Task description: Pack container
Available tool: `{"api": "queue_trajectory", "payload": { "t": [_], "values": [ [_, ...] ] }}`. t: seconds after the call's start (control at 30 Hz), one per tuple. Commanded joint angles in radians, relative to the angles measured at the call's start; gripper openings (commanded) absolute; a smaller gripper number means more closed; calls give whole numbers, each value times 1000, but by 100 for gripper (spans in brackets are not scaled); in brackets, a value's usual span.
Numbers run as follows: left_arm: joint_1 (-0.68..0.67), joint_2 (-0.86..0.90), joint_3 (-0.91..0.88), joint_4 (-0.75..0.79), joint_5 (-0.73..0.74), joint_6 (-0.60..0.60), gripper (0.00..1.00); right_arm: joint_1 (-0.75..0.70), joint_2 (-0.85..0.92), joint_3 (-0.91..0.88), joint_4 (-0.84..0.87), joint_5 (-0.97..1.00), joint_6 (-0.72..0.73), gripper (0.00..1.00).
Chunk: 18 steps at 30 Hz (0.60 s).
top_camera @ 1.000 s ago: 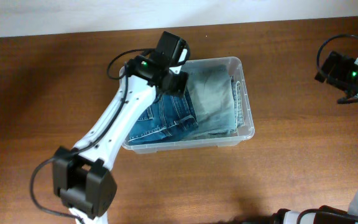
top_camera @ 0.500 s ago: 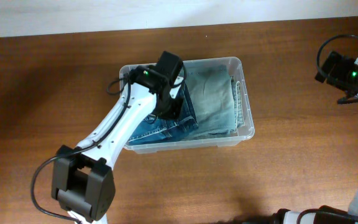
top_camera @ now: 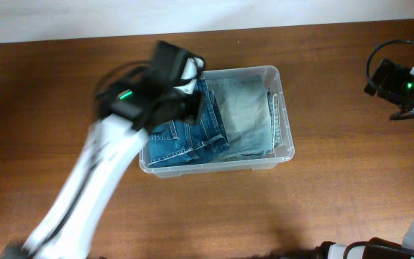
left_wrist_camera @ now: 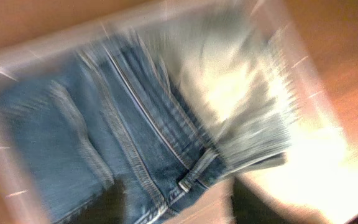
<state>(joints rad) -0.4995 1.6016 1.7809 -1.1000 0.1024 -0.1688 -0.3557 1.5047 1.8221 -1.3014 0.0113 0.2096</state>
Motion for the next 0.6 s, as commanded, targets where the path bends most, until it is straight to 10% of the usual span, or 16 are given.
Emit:
{"api": "queue_trajectory", "payload": {
  "t": [0.0, 0.57],
  "values": [
    [5, -137, 24, -5, -31, -2, 99, -5, 0, 0, 3, 8, 4, 99],
    [5, -359, 24, -304, -143, 13, 99, -5, 1, 0, 3, 8, 4, 99]
  ]
}}
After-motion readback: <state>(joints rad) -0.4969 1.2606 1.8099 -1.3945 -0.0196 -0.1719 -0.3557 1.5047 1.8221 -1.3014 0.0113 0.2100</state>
